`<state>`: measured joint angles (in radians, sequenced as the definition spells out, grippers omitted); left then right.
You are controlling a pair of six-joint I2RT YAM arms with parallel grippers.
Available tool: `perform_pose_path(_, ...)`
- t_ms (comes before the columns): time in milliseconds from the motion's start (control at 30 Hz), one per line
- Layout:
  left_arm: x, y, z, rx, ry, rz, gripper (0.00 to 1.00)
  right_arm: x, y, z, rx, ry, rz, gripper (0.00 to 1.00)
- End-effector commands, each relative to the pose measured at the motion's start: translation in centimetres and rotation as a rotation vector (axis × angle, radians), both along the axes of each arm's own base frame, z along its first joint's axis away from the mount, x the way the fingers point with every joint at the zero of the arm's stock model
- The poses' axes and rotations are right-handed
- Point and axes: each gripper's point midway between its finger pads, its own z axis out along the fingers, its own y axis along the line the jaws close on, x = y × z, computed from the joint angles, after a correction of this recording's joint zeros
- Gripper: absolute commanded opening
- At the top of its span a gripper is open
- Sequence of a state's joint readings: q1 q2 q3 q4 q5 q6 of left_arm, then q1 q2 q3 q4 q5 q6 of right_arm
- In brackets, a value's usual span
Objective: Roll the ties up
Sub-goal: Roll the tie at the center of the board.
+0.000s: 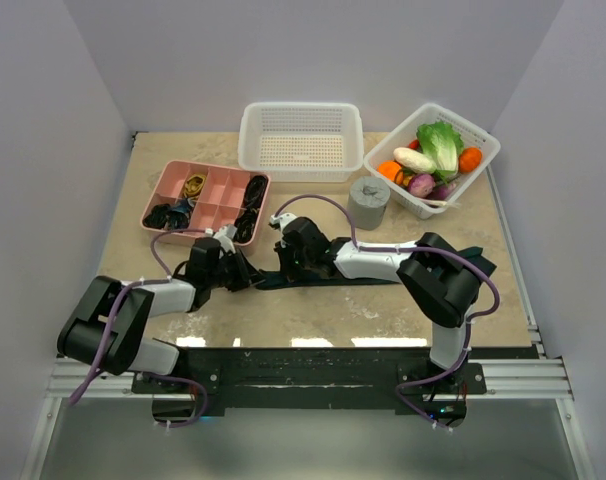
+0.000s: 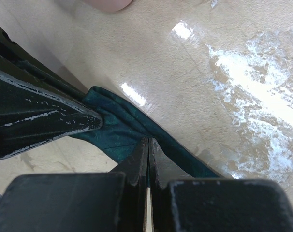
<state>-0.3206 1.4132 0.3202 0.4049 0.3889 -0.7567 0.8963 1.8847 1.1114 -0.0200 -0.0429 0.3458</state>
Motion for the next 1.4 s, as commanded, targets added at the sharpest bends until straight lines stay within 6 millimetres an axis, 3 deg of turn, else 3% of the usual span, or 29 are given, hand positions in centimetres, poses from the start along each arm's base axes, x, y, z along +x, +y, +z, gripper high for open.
perform_pose_path(0,0.9,1.0,0.4,0.099,-0.024,-0.022,0.0,0.6,-0.1,2.1,0.002,-0.036,-0.008,0.0)
perform_pose_path(500,1.5,3.3,2.5,0.326,-0.016,-0.053,0.0,1.2,1.8,3.5,0.05,-0.044,0.015,0.0)
perform_pose_path(833,1.8,2.3,4.0,0.436,-0.021,-0.079,0.0,0.9,2.7,4.7,0.104,-0.037,0.038,0.0)
perform_pose_path(1367,2.5,-0.3,6.9,0.411,-0.085,-0.103,0.0,-0.1,4.5,3.1,0.17,0.029,0.047,0.0)
